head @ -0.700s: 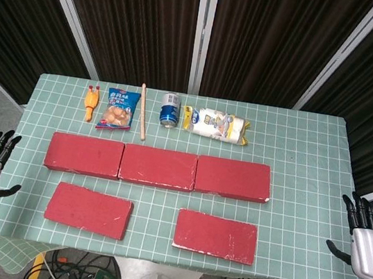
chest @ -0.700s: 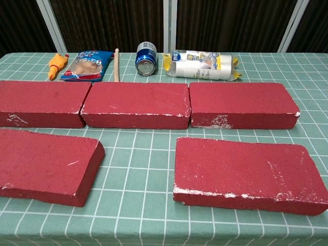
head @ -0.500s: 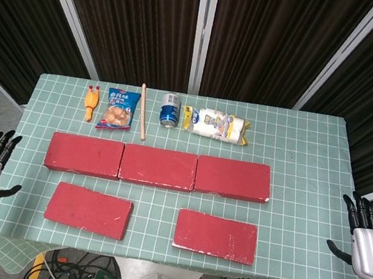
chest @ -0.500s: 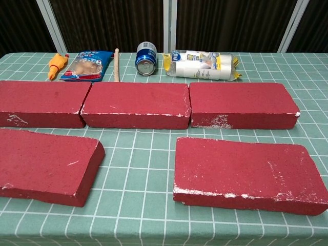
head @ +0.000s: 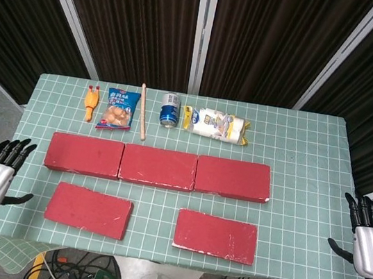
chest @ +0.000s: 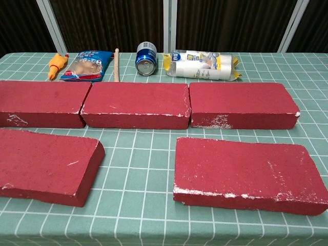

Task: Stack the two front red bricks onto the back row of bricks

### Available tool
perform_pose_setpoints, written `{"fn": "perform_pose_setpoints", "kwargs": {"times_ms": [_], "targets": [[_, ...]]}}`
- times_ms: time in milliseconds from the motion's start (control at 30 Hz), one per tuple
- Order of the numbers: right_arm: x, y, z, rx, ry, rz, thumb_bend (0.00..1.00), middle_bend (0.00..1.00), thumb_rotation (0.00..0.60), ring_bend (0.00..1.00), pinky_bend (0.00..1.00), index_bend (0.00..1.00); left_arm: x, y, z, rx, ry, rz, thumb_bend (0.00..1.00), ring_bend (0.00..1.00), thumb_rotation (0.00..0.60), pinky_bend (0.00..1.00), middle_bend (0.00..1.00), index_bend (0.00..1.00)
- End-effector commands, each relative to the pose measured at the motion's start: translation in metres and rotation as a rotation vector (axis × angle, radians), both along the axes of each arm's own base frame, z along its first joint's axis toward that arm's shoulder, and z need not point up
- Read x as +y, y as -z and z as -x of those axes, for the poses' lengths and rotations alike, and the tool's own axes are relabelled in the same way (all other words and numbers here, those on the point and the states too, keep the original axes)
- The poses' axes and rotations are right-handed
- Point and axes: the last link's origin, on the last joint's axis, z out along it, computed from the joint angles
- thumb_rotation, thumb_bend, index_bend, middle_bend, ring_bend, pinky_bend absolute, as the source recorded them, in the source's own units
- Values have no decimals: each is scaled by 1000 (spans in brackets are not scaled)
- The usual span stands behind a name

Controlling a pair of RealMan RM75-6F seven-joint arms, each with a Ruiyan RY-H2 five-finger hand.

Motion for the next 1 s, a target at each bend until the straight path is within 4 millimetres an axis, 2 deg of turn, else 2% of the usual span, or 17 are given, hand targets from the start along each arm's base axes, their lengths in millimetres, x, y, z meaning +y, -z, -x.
{"fn": "perform_pose_setpoints", "kwargs": {"times_ms": [33,233,500,1000], "targets": [[-1,0,2,14,4,-6,52,0,600,0,0,0,-3,5,-8,19,7,55,0,0,600,0,0,36],[-1,-6,6,21,13,0,52,0,600,0,0,0,-12,30,-20,27,16,186,0,0,600,0,0,37],[0,-10,3,7,-1,20,52,0,600,0,0,0,-12,72,-33,-14,50,365,0,0,600,0,0,36],[-2,-12,6,7,8,21,52,0,600,0,0,0,-6,118,-47,-6,72,469,0,0,600,0,0,36]]}}
